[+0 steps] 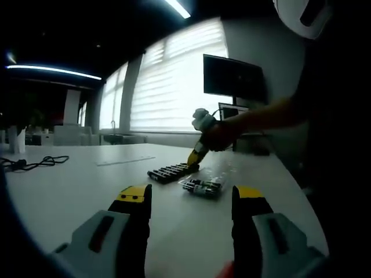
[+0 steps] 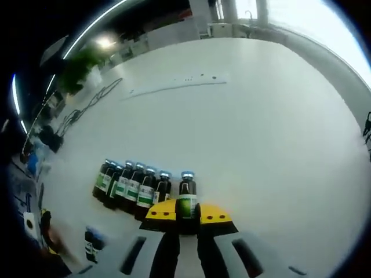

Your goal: Grip medicine bottles put into box

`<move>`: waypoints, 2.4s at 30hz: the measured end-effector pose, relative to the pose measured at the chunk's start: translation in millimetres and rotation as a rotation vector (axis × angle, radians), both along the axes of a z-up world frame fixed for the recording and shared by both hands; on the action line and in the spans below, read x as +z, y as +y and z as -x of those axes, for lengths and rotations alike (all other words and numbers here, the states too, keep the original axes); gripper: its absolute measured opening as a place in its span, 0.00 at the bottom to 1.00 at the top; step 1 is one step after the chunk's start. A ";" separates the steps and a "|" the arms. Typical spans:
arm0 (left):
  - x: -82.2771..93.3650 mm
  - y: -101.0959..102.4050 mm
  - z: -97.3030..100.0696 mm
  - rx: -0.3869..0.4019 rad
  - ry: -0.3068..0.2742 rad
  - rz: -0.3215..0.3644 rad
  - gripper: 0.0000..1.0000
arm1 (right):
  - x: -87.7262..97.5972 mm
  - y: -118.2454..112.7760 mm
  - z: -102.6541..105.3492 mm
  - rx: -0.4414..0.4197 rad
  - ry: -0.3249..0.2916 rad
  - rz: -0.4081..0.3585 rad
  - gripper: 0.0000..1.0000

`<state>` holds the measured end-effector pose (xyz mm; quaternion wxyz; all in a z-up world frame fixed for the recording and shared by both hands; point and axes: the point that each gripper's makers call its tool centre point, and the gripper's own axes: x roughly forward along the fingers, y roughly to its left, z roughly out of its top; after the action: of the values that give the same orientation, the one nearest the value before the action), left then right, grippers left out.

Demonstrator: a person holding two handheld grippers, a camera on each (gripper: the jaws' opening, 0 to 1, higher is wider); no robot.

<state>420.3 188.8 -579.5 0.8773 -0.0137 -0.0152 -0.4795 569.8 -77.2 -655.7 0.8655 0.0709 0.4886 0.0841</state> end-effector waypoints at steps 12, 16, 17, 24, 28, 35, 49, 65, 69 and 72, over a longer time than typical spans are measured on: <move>0.0 0.1 0.3 0.001 -0.005 -0.003 0.49 | 34.2 13.7 6.7 -0.068 -0.106 -0.113 0.07; -0.5 -0.2 0.4 -0.001 -0.008 -0.007 0.49 | 44.7 25.5 13.8 -0.055 -0.129 -0.143 0.07; -0.5 -0.2 0.3 -0.001 -0.007 -0.006 0.49 | 47.8 30.9 17.3 -0.050 -0.128 -0.171 0.07; -1.1 1.0 -1.1 0.000 0.002 0.001 0.49 | 56.1 51.6 43.7 -0.077 -0.153 -0.287 0.07; -1.4 0.1 -0.3 -0.007 0.004 0.002 0.49 | 62.4 58.9 54.6 -0.075 -0.170 -0.304 0.07; -1.3 -0.1 -0.2 -0.007 0.004 0.003 0.49 | 72.8 81.5 71.4 -0.039 -0.183 -0.334 0.07; 0.0 -0.9 1.4 -0.014 0.003 0.008 0.49 | 44.7 103.4 104.1 -0.063 -0.141 -0.324 0.07; 1.3 -0.7 2.0 -0.017 0.005 0.014 0.49 | 29.7 113.1 113.1 -0.058 -0.173 -0.178 0.07; 1.7 -0.4 1.8 -0.017 0.006 0.019 0.49 | 23.7 111.9 116.6 -0.058 -0.180 -0.143 0.07; 1.6 -0.9 2.2 -0.022 0.008 0.020 0.49 | 22.4 109.2 115.5 -0.067 -0.185 -0.146 0.07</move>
<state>418.1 187.9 -577.9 0.8719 -0.0243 -0.0165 -0.4888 454.3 32.0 -633.3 0.9018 0.1423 0.3965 0.0966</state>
